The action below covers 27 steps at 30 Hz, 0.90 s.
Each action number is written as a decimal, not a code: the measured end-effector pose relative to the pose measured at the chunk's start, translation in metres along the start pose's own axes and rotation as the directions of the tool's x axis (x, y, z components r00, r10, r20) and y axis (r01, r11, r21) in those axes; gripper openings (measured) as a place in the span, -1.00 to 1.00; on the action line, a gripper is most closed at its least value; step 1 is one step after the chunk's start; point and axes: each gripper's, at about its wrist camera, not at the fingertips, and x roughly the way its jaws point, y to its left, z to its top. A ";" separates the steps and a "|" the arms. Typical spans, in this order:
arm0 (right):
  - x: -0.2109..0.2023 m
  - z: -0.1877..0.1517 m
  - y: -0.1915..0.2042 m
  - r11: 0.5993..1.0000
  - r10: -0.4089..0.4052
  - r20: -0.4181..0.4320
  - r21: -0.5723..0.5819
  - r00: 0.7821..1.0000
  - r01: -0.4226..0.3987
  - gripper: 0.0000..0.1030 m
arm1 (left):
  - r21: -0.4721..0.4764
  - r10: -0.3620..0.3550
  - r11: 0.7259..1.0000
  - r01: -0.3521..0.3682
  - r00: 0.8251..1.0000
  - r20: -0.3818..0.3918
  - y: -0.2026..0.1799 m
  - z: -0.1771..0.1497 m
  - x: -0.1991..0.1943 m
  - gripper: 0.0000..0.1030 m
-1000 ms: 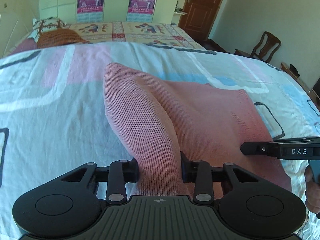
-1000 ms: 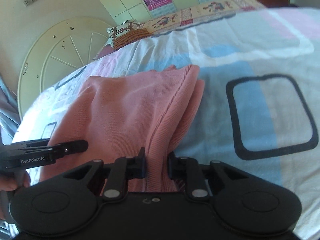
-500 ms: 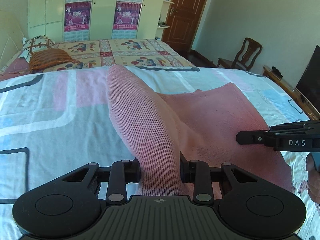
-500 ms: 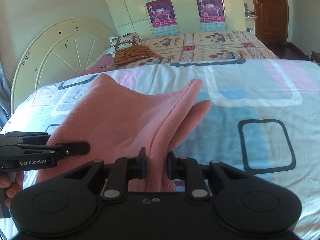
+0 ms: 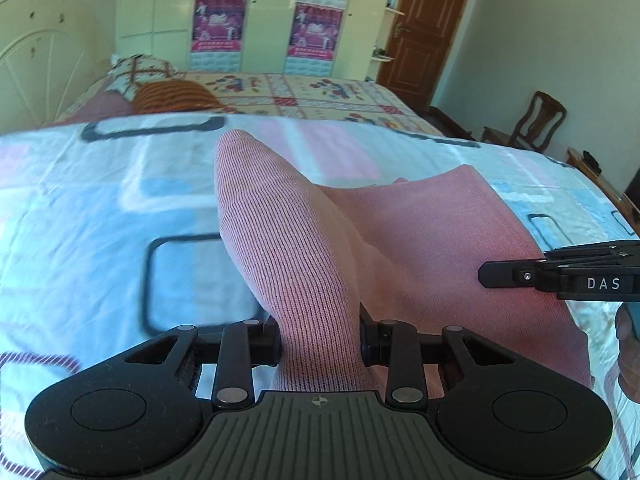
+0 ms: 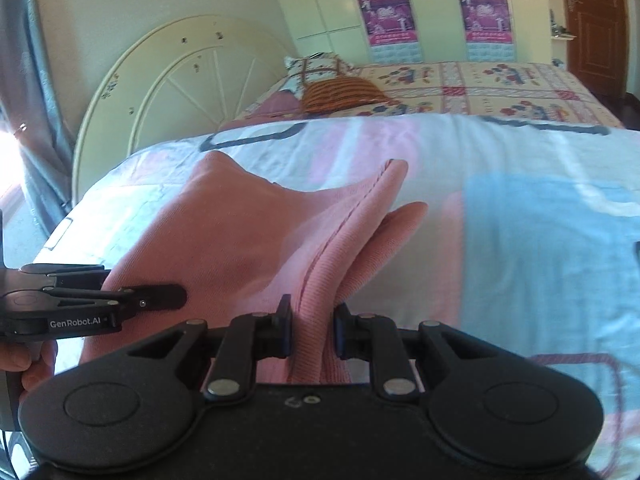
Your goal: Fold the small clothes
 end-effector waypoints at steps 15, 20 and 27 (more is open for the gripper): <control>0.056 -0.041 -0.008 0.982 0.061 -0.101 0.183 0.993 -0.041 -0.58 | -0.274 -0.074 0.958 0.082 0.996 0.039 0.083 -0.080 0.020 -0.01; 0.032 -0.030 -0.002 0.987 -0.040 -0.008 0.156 0.999 0.041 -0.04 | -0.212 0.011 0.977 0.017 0.992 0.129 0.091 -0.072 -0.019 0.52; 0.049 0.015 0.005 0.997 -0.028 0.008 0.066 1.000 0.027 -0.59 | -0.041 -0.058 0.997 0.062 0.993 0.106 0.072 -0.022 -0.001 0.00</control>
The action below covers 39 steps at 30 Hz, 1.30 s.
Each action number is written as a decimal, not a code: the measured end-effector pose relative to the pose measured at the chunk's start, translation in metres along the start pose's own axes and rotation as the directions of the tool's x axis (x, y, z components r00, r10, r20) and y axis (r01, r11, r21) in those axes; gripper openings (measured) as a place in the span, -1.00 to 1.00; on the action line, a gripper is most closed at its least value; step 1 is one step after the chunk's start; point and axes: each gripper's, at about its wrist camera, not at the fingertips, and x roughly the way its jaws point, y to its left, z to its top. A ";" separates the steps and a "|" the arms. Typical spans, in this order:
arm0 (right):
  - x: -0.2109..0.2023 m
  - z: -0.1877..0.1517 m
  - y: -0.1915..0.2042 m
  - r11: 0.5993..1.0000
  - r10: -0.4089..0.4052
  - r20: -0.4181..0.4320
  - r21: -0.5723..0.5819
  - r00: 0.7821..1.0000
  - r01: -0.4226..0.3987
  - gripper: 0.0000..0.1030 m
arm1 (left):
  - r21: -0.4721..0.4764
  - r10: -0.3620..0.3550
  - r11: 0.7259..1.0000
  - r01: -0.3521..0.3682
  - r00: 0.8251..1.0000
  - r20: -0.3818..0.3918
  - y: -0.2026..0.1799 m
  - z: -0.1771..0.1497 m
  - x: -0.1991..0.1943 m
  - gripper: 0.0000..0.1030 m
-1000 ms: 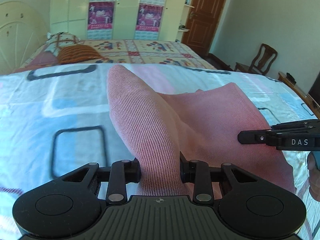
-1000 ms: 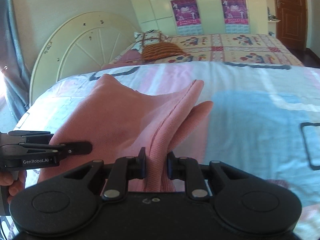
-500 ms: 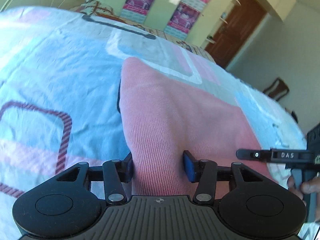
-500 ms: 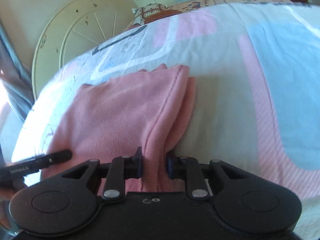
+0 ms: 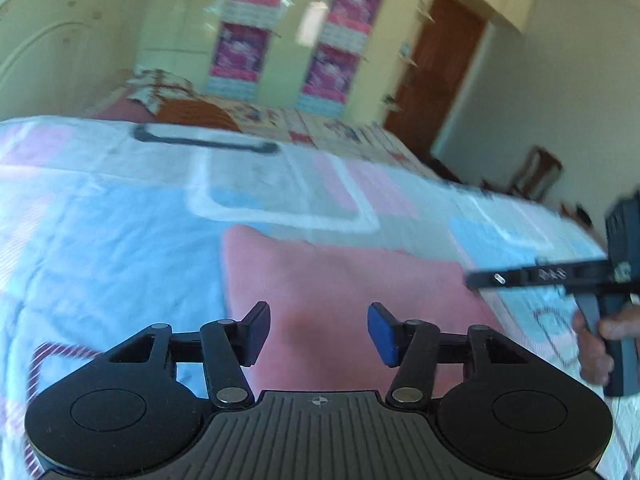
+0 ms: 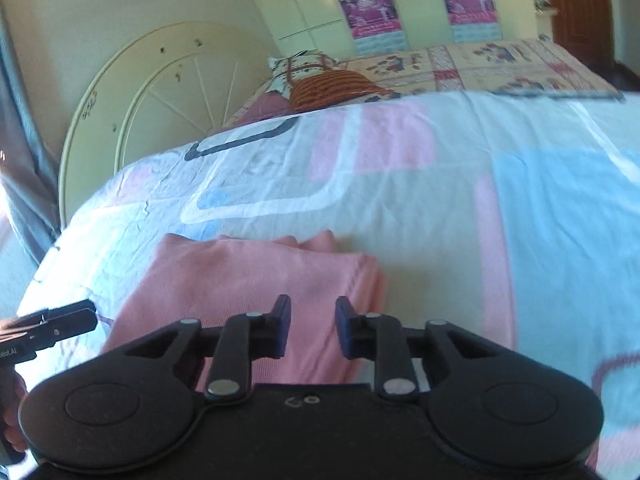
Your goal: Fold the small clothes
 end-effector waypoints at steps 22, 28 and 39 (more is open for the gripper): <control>0.003 -0.050 0.033 0.953 -0.191 -0.106 -0.257 0.976 0.159 -0.80 | 0.027 0.074 0.997 -0.073 0.995 -0.062 -0.035 -0.051 -0.012 -0.01; -0.025 -0.050 0.044 0.957 -0.178 -0.066 -0.245 0.982 0.157 -0.73 | -0.013 0.079 0.997 -0.079 0.997 -0.026 -0.039 -0.057 -0.042 -0.02; -0.036 -0.092 0.070 0.880 -0.223 -0.152 -0.457 0.963 0.131 -0.87 | -0.064 0.168 0.982 -0.179 0.975 -0.146 -0.042 -0.110 -0.059 -0.02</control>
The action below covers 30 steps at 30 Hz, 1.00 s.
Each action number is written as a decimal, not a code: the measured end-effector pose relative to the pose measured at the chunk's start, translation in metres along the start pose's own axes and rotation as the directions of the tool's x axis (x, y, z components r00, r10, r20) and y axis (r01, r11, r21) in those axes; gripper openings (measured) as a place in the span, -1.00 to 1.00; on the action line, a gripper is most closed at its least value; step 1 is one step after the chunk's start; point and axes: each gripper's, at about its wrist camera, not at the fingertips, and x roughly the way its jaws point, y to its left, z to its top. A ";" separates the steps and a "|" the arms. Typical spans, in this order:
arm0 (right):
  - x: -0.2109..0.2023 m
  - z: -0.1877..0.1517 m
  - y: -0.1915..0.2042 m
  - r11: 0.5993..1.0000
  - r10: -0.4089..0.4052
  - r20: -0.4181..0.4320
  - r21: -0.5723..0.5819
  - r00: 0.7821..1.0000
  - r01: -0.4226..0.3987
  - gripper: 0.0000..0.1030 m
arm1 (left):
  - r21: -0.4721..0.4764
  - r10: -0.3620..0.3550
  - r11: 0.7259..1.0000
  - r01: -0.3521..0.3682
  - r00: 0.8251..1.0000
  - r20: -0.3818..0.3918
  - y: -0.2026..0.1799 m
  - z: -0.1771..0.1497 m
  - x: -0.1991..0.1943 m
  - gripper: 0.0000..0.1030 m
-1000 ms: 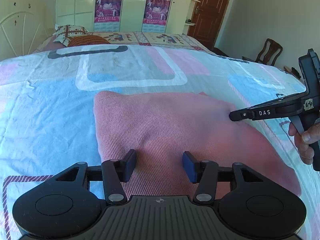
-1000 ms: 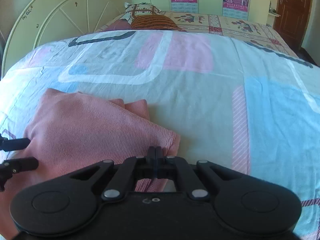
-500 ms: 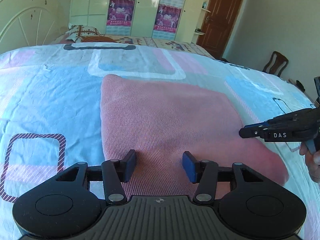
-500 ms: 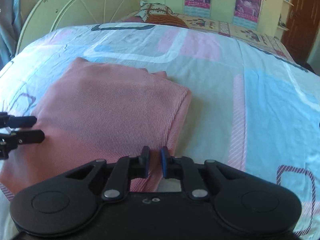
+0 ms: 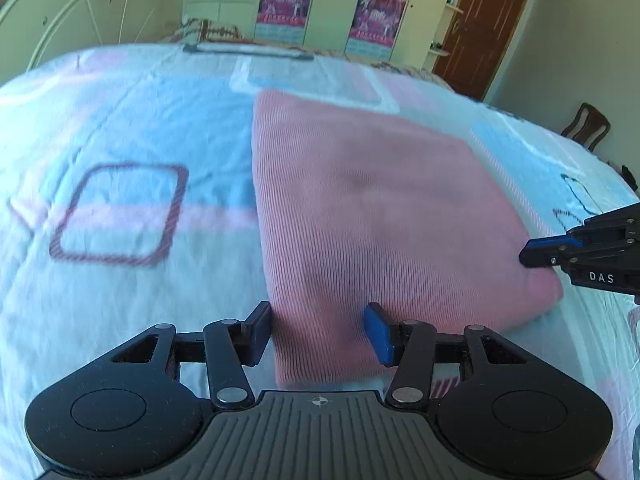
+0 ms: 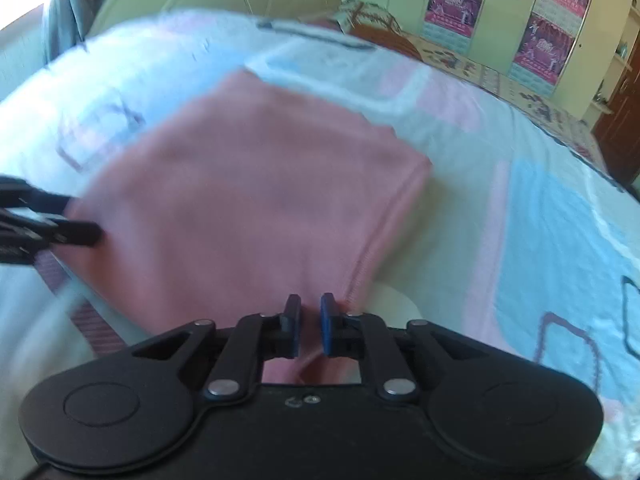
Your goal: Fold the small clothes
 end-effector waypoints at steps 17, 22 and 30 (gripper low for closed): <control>0.005 -0.026 -0.004 0.997 -0.027 0.080 0.071 0.996 0.021 -0.86 | 0.020 0.083 0.996 -0.084 0.996 0.027 -0.012 -0.013 0.003 -0.01; 0.004 -0.025 -0.005 0.996 -0.021 0.078 0.087 0.997 0.014 -0.85 | 0.029 0.115 0.993 -0.116 0.993 0.025 -0.019 -0.012 0.002 -0.02; -0.078 -0.047 0.000 0.988 0.027 0.192 0.144 0.981 -0.055 -0.68 | 0.043 0.143 0.988 -0.151 0.977 0.160 -0.067 -0.025 -0.075 -0.15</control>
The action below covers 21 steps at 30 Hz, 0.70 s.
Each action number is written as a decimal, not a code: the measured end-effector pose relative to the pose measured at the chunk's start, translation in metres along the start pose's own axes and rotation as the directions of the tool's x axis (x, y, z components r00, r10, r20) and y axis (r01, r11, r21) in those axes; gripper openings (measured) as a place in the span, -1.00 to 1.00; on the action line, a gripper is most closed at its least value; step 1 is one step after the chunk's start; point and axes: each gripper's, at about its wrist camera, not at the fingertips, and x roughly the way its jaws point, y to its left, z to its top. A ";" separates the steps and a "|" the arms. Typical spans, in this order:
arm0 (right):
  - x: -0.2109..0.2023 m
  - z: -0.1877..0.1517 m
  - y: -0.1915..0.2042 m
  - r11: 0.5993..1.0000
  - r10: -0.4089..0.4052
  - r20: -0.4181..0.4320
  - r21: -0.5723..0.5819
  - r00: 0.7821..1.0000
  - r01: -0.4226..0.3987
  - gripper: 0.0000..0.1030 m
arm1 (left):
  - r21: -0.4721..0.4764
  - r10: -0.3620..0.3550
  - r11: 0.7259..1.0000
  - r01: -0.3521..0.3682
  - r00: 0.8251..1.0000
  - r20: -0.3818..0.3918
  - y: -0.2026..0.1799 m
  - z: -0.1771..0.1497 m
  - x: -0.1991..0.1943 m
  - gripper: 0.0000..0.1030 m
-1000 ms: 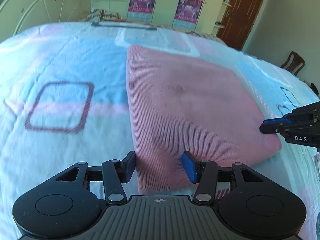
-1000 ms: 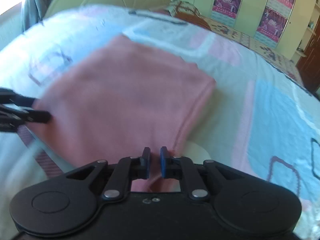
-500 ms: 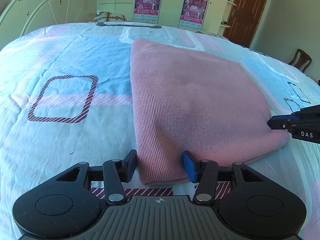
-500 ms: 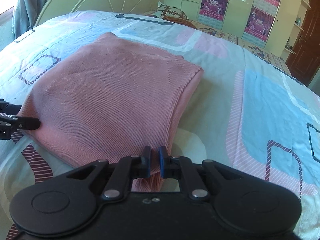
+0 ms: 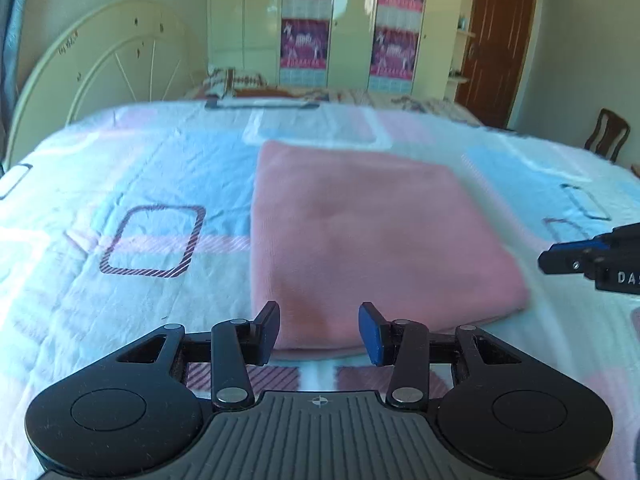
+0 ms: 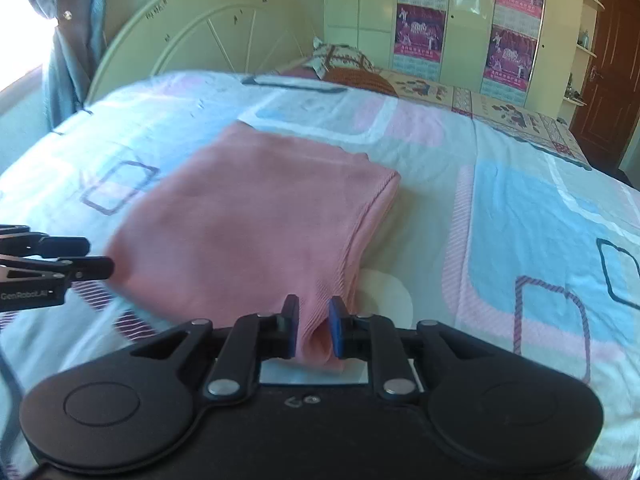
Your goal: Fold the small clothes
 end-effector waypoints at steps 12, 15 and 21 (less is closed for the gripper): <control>-0.130 -0.054 0.000 0.994 -0.067 0.131 0.096 0.989 0.055 0.99 | 0.018 0.077 0.997 -0.081 0.983 0.168 -0.058 -0.035 -0.120 1.00; -0.146 -0.065 -0.002 0.991 -0.079 0.105 0.112 0.991 0.067 0.99 | -0.009 0.063 0.998 -0.063 0.981 0.185 -0.061 -0.041 -0.141 1.00; -0.178 -0.088 -0.003 0.985 -0.118 0.119 0.140 0.986 0.101 0.99 | -0.045 0.055 0.998 -0.048 0.983 0.174 -0.066 -0.059 -0.180 1.00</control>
